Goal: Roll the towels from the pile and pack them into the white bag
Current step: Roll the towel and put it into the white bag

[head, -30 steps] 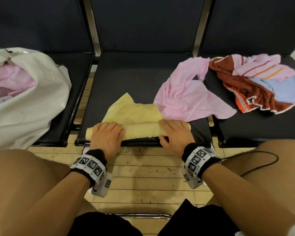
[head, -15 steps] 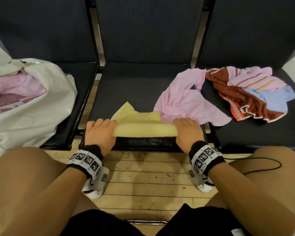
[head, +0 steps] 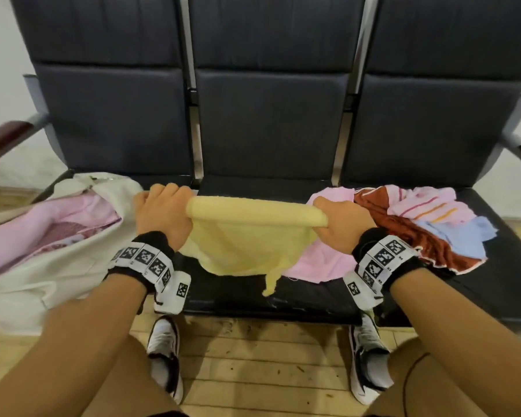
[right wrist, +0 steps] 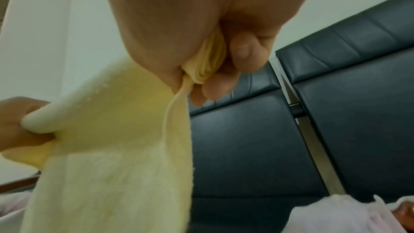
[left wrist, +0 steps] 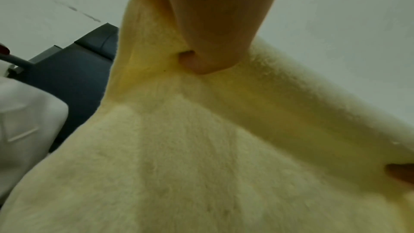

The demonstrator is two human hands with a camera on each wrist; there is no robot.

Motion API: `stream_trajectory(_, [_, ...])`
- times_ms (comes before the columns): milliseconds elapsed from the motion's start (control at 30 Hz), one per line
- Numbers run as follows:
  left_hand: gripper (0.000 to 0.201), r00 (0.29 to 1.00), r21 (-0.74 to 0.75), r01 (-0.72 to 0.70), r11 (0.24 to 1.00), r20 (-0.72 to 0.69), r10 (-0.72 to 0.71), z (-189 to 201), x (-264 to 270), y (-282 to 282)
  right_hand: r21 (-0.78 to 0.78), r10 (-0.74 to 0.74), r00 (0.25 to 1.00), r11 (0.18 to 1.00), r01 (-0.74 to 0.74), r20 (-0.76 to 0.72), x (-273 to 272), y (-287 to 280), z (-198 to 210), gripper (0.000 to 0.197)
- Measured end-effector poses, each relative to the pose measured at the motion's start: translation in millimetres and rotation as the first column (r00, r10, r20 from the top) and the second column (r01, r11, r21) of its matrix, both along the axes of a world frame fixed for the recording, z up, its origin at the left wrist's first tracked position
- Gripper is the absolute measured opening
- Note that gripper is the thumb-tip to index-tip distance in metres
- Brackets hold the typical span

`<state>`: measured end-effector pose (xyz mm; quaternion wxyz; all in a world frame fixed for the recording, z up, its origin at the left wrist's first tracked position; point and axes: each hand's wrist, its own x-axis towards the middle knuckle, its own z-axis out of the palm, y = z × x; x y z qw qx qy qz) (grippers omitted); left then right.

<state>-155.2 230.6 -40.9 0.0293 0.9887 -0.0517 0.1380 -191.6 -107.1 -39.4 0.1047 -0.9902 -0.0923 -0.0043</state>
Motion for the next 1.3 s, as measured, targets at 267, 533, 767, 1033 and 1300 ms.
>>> stream_trajectory(267, [0.014,0.993,-0.082,-0.059,0.995,0.100,0.067,56,28,2,0.038,-0.219,0.956,0.976,0.216,0.195,37,11,65,0.010])
stream_trajectory(533, [0.016,0.950,-0.187,-0.017,0.982,0.303,0.074,82,43,0,0.279,-0.350,0.821,0.929,0.242,0.451,54,7,94,0.022])
stream_trajectory(767, [0.037,0.997,-0.017,0.023,1.000,-0.067,-0.024,-34,24,1,0.035,-0.218,0.958,0.976,0.216,0.188,24,-13,-41,0.028])
stream_trajectory(1033, [0.042,0.819,0.168,0.122,0.978,-0.574,-0.003,-156,-41,10,-0.188,-0.091,0.927,0.982,0.022,-0.364,-44,-14,-171,0.056])
stream_trajectory(1300, [0.038,0.838,0.063,0.021,0.998,-0.546,0.017,-165,-50,24,0.079,0.026,0.889,0.997,0.011,-0.458,-35,-11,-164,0.022])
